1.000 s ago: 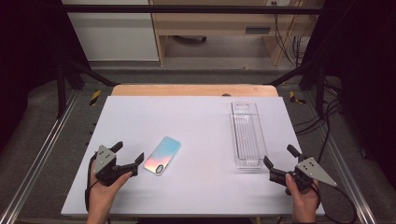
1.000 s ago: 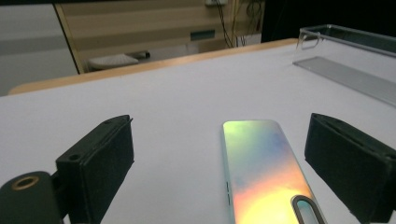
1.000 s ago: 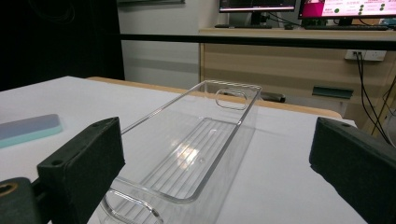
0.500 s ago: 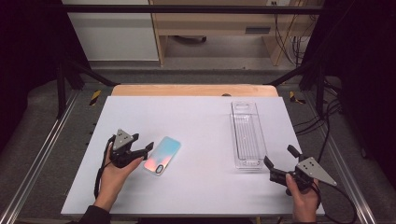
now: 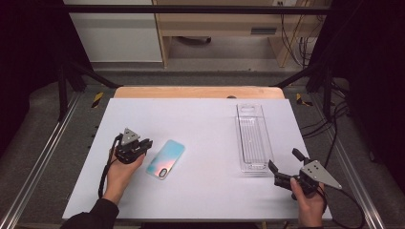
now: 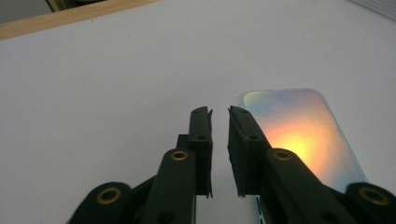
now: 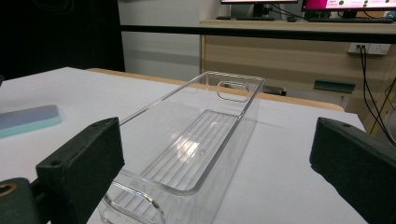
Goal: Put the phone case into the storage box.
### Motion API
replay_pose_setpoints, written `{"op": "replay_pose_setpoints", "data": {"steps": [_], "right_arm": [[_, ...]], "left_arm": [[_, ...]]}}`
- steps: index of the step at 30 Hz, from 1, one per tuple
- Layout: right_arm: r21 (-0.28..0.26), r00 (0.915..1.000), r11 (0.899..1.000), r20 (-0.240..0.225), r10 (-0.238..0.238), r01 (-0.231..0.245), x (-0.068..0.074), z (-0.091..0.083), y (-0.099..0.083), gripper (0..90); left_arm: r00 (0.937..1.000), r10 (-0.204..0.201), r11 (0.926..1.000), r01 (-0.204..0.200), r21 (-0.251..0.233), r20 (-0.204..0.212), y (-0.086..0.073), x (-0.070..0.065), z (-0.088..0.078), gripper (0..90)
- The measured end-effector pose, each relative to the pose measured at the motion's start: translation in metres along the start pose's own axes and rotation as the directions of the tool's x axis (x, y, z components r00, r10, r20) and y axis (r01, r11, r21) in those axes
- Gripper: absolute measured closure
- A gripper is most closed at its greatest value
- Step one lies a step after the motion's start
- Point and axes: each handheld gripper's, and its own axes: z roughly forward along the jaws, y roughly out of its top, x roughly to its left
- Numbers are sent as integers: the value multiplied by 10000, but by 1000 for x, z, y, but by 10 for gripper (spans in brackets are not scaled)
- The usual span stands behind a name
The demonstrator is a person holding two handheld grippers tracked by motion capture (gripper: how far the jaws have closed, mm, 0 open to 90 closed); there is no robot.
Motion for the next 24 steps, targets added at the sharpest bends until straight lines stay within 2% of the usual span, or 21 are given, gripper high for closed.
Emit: {"op": "replay_pose_setpoints", "data": {"steps": [1, 2, 5, 10, 13, 24], "right_arm": [[0, 10000, 10000, 0, 0, 0, 0, 0, 0, 32], [-10, 10000, 10000, -21, 22, -22, 0, 0, 0, 32], [-29, 10000, 10000, -23, 17, -17, 0, 0, 0, 32], [-44, 10000, 10000, -47, 43, -44, -1, 0, 0, 32], [9, 10000, 10000, -98, 6, -6, 0, 1, 0, 32], [-11, 10000, 10000, -76, -20, 20, -2, 0, 0, 32]], "left_arm": [[9999, -117, 9999, 117, 56, 33, 0, 1, 2, 824], [9992, -392, 9990, 390, 196, 78, -1, 4, 5, 865], [9985, -549, 9978, 546, 383, 57, -2, 8, 10, 895], [9985, -518, 9975, 508, 497, 195, -2, 6, 14, 898], [9995, -273, 9968, 259, 754, 172, -4, 4, 19, 898], [9993, -51, 9931, 7, 1173, 377, -7, -2, 29, 899]]}}
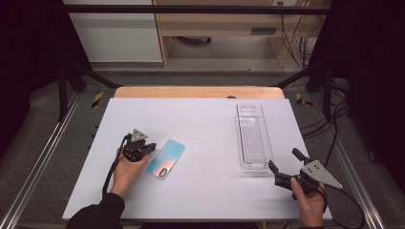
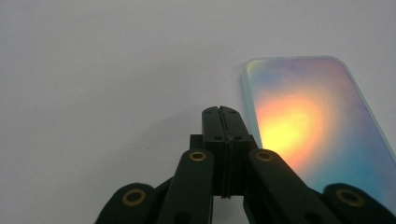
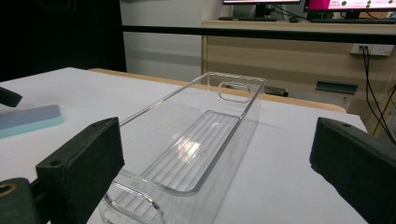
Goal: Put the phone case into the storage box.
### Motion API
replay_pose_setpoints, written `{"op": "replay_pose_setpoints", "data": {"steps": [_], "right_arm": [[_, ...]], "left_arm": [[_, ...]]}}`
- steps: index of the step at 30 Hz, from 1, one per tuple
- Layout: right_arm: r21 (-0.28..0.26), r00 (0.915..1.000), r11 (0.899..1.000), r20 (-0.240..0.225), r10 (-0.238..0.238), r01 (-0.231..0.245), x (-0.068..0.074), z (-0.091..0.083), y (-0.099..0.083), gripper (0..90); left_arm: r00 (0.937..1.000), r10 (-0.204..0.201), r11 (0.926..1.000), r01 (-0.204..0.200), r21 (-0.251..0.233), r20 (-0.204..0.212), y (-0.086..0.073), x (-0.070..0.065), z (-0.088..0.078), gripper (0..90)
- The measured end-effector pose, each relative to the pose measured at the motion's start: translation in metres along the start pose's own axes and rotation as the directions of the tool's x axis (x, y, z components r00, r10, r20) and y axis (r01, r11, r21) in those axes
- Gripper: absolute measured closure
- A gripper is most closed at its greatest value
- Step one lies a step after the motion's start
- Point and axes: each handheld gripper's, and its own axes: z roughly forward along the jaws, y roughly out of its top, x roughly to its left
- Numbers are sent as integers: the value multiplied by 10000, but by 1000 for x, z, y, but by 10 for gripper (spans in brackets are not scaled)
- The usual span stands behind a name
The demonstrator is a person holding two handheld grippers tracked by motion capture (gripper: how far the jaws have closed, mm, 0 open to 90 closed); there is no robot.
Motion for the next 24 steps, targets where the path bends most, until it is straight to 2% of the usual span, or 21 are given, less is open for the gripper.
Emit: {"op": "replay_pose_setpoints", "data": {"steps": [4, 9, 14, 24], "right_arm": [[-11, 10000, 10000, 8, 5, -5, -1, 0, 0, 32], [2, 10000, 10000, 7, 15, -15, -1, -1, 0, 32], [1, 10000, 10000, -3, 2, -2, -1, -1, 0, 34], [31, 10000, 10000, -38, 6, -6, 0, 0, 0, 34]], "left_arm": [[9998, 185, 9994, -186, 278, 34, -2, -3, 5, 899], [9991, 417, 9983, -422, 395, 121, -2, -7, 6, 898], [9991, 362, 9985, -372, 399, 238, -2, -8, 6, 899], [9961, 721, 9965, -742, 386, 515, -2, -20, 7, 899]]}}
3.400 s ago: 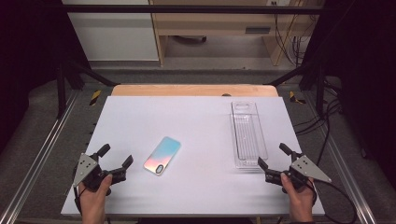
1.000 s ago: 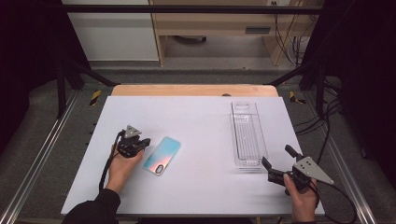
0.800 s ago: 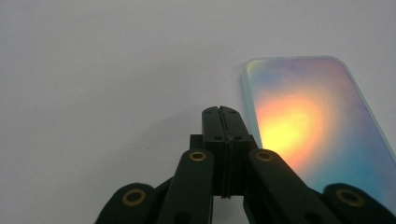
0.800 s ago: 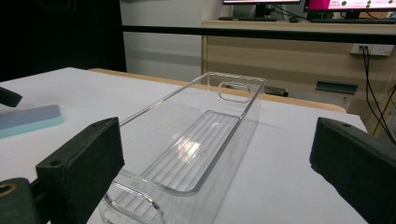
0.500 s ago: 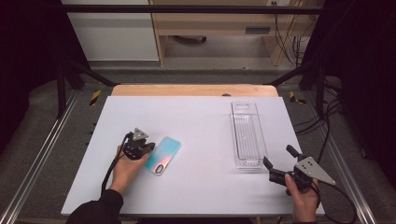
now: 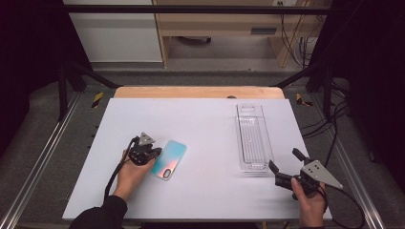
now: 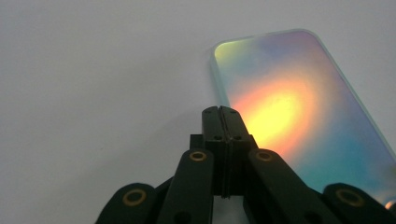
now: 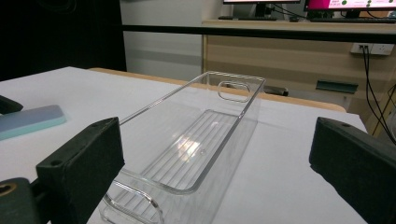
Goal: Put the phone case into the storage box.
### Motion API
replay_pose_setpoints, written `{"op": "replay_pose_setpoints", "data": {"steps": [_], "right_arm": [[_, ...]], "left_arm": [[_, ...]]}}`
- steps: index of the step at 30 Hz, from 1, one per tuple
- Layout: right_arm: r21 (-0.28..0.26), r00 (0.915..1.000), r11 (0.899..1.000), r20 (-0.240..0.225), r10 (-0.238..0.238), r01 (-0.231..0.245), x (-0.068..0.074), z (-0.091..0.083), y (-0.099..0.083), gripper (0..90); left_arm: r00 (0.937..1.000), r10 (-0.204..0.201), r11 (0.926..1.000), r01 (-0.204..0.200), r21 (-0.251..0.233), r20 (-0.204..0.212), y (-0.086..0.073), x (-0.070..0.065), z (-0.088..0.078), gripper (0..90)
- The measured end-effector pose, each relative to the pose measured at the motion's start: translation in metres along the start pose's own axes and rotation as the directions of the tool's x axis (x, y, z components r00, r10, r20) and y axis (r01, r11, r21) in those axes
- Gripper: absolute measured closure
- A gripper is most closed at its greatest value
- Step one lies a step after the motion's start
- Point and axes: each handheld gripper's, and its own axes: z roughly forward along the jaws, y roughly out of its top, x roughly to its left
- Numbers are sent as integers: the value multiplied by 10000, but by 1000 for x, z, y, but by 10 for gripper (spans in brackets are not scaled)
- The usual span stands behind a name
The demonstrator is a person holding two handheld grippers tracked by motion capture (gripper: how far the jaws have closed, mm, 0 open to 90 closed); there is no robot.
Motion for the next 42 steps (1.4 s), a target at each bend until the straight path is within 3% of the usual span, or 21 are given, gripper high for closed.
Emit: {"op": "replay_pose_setpoints", "data": {"steps": [9, 12, 16, 19, 20, 26, 28, 32, 33, 36, 42], "right_arm": [[75, 10000, 10000, -46, -44, 44, 1, 0, 0, 34], [71, 10000, 10000, -35, -27, 27, 0, 0, -1, 34], [69, 10000, 10000, -48, -18, 19, 0, 0, -1, 34], [100, 10000, 9999, -88, 0, 1, 0, 1, -1, 34], [109, 9999, 9999, -99, -31, 32, 0, 1, -1, 34], [96, 9999, 9999, -109, -43, 44, 1, 1, -1, 34], [97, 9999, 10000, -109, 1, 0, 0, 1, -1, 34], [91, 9999, 10000, -108, 11, -10, 0, 1, -1, 34], [98, 9999, 10000, -123, -7, 9, 0, 1, -1, 34], [113, 9999, 9999, -120, -33, 35, 1, 1, -1, 34], [127, 9999, 9999, -115, -63, 64, 1, 1, -1, 34]], "left_arm": [[9997, 167, 9998, -165, 128, -162, 14, -7, 10, 899], [9999, -22, 9999, 23, 103, -120, 18, -7, 18, 899], [9999, 102, 9999, -102, 91, 18, 20, -11, 20, 900], [9989, 417, 9990, -420, 130, 193, 23, -20, 21, 900], [9975, 636, 9978, -641, 176, 309, 24, -26, 23, 900], [9920, 1061, 9938, -1080, 247, 679, 30, -43, 26, 900], [9858, 1425, 9887, -1461, 349, 883, 32, -55, 27, 900], [9808, 1635, 9849, -1684, 392, 1060, 33, -65, 27, 900], [9772, 1759, 9825, -1819, 410, 1189, 33, -71, 27, 900], [9717, 1919, 9789, -1995, 435, 1374, 33, -79, 27, 900], [9706, 1905, 9798, -1973, 331, 1470, 33, -87, 26, 900]]}}
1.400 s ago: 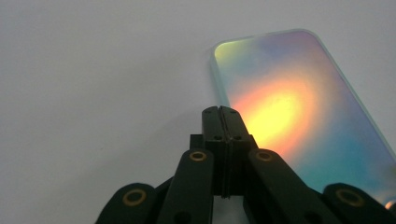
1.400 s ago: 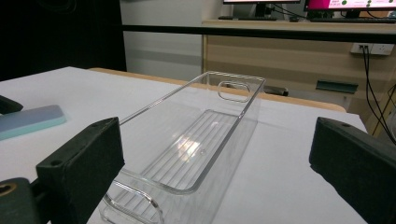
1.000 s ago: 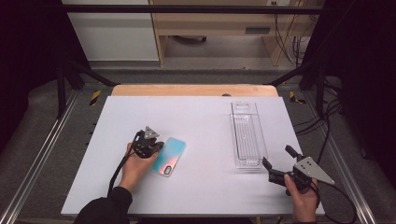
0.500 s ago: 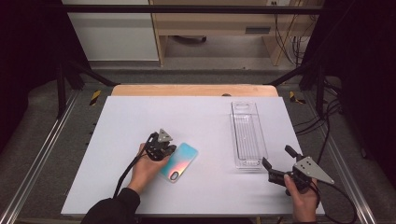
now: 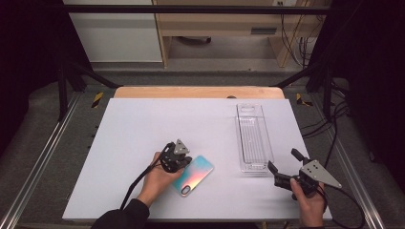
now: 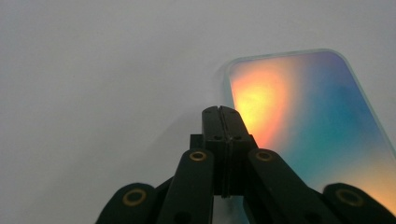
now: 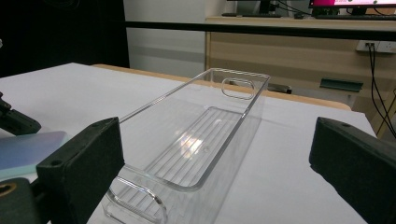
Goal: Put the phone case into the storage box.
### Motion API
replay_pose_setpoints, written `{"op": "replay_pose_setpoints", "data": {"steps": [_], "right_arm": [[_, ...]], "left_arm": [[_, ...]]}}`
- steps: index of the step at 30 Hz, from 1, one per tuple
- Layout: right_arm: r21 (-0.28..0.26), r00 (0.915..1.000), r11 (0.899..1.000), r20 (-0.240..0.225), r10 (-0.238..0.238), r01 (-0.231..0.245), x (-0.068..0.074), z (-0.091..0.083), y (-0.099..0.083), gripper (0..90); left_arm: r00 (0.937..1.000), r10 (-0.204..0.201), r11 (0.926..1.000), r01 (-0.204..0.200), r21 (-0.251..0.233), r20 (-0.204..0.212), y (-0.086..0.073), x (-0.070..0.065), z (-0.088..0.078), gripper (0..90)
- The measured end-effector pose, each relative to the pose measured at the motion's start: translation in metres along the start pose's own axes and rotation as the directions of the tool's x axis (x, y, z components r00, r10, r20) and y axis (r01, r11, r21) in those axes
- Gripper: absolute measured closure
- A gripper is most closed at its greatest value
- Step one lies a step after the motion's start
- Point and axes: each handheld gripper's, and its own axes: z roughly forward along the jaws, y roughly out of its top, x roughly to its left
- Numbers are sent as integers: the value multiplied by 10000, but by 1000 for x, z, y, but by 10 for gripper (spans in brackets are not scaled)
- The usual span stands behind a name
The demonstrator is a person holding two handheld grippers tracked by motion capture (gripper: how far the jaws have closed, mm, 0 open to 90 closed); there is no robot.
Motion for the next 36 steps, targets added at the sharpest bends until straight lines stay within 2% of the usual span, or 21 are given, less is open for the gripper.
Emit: {"op": "replay_pose_setpoints", "data": {"steps": [1, 3, 5, 6, 7, 8, 10, 11, 12, 13, 15, 16, 20, 23, 29, 36], "right_arm": [[-12, 10000, 10000, 2, -24, 24, 0, 0, 0, 35], [-15, 10000, 10000, 83, 17, -17, 0, -1, 0, 34], [-40, 9999, 10000, 106, 36, -36, -1, -1, 0, 34], [-40, 9999, 10000, 106, 36, -36, -1, -1, 0, 34], [-37, 9999, 10000, 106, 38, -38, -1, -1, 0, 33], [-40, 10000, 10000, 98, 4, -4, -1, -1, 0, 32], [2, 10000, 10000, 66, 28, -28, 0, -1, 0, 32], [2, 10000, 10000, 66, 28, -28, 0, -1, 0, 32], [33, 10000, 10000, 49, 13, -14, 1, -1, 0, 31], [33, 10000, 10000, 55, 1, -2, 1, -1, 0, 31], [46, 10000, 10000, 73, 34, -34, 1, -1, 0, 31], [39, 10000, 10000, 87, 9, -9, 0, -1, 0, 31], [64, 10000, 10000, 76, 15, -16, 0, -1, 0, 31], [53, 10000, 10000, 43, -1, 1, 1, -1, 0, 31], [76, 10000, 10000, 41, 30, -31, 1, -1, 0, 30], [77, 10000, 10000, 18, 33, -33, 1, -1, 0, 30]], "left_arm": [[9999, -149, 9999, 148, -78, -39, -1, 0, -1, 897], [9985, -451, 9980, 435, -467, -321, -3, -1, -9, 804], [9975, -518, 9972, 491, -564, -471, -4, -2, -13, 688], [9964, -592, 9962, 550, -679, -604, -4, -2, -18, 688], [9958, -673, 9946, 620, -833, -626, -5, -3, -23, 636], [9941, -828, 9908, 747, -1129, -694, -6, -6, -33, 547], [9932, -927, 9889, 837, -1231, -699, -7, -7, -38, 426], [9924, -1029, 9871, 935, -1303, -677, -8, -9, -42, 426], [9920, -1038, 9859, 930, -1390, -721, -10, -12, -45, 320], [9926, -906, 9880, 794, -1325, -811, -13, -19, -50, 275], [9926, -993, 9881, 901, -1246, -696, -17, -28, -53, 179], [9926, -993, 9881, 901, -1246, -696, -17, -28, -53, 138], [9932, -1080, 9886, 1028, -1100, -424, -27, -42, -55, 96], [9954, -852, 9929, 811, -871, -437, -34, -53, -53, 77], [9950, -891, 9945, 864, -587, -451, -42, -58, -48, 67], [9935, -1045, 9940, 1029, -374, -443, -48, -56, -44, 64]]}}
